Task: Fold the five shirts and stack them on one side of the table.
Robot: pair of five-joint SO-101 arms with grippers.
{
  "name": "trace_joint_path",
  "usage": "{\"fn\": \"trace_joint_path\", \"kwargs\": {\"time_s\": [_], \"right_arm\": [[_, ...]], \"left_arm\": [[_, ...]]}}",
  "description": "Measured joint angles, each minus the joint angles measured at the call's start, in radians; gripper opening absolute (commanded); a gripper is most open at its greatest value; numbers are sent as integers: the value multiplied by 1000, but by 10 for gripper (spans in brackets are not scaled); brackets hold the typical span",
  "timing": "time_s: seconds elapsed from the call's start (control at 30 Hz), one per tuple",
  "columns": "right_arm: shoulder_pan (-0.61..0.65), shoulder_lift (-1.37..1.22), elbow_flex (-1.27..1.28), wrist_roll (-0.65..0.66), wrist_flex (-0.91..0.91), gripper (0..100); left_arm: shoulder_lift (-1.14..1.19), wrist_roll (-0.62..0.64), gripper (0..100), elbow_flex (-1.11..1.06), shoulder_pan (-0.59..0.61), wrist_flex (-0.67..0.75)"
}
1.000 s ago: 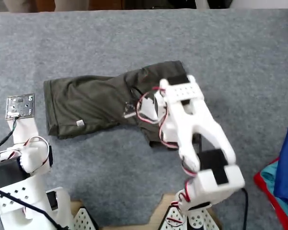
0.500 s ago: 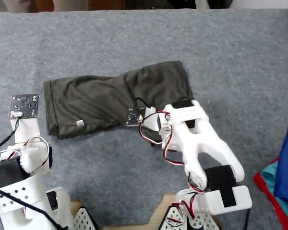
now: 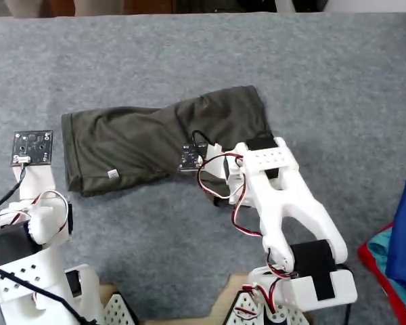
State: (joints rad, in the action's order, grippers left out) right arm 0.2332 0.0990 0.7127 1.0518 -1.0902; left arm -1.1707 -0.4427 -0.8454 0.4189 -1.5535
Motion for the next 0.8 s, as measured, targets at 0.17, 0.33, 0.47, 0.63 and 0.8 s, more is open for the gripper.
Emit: {"fn": "trace_joint_path", "kwargs": {"time_s": [0.17, 0.33, 0.47, 0.63, 0.8], "right_arm": [[0, -101, -8, 0, 44, 163], [-2, -153, -46, 0, 51, 163], [-2, -157, -49, 0, 49, 163], [-2, -166, -60, 0, 25, 158], [-3, -167, -63, -2, 25, 27]], "left_arm": [[0, 0, 24, 0, 0, 0], [0, 0, 24, 0, 0, 0], [0, 0, 24, 0, 0, 0], [0, 0, 24, 0, 0, 0], [0, 0, 24, 0, 0, 0]]}}
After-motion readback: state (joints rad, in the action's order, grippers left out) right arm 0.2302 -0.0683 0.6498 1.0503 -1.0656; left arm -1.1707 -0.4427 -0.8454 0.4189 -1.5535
